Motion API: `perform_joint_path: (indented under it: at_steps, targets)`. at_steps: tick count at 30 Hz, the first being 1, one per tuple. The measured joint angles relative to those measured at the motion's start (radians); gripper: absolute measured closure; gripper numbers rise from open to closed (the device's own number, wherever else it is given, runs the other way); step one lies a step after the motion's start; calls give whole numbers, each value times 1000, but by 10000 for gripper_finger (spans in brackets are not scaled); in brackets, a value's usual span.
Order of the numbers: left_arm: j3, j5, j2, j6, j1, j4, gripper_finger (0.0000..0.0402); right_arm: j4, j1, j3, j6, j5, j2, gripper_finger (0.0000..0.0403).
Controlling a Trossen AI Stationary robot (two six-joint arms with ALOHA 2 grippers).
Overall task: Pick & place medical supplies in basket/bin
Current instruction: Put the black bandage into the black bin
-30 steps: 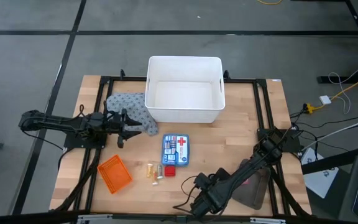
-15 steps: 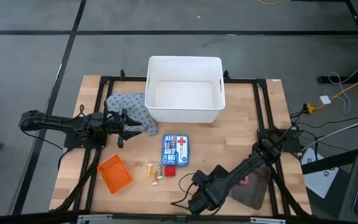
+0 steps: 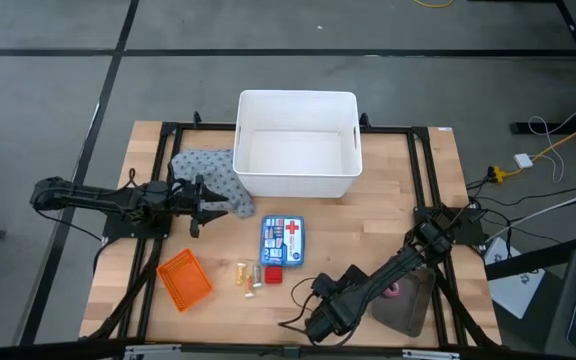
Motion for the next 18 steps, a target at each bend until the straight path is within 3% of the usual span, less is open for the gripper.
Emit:
perform_joint_path:
  at_steps: [7,15,18]
  targets:
    - [0,-1,0,0,0,-3,201,25,-6,-25,-5,-7,-4,219]
    - [0,-2,0,0,0,-3,201,12,-17,-15,4,-17,-7,351]
    - [0,-2,0,0,0,-3,201,-23,-26,-20,13,-18,-16,383]
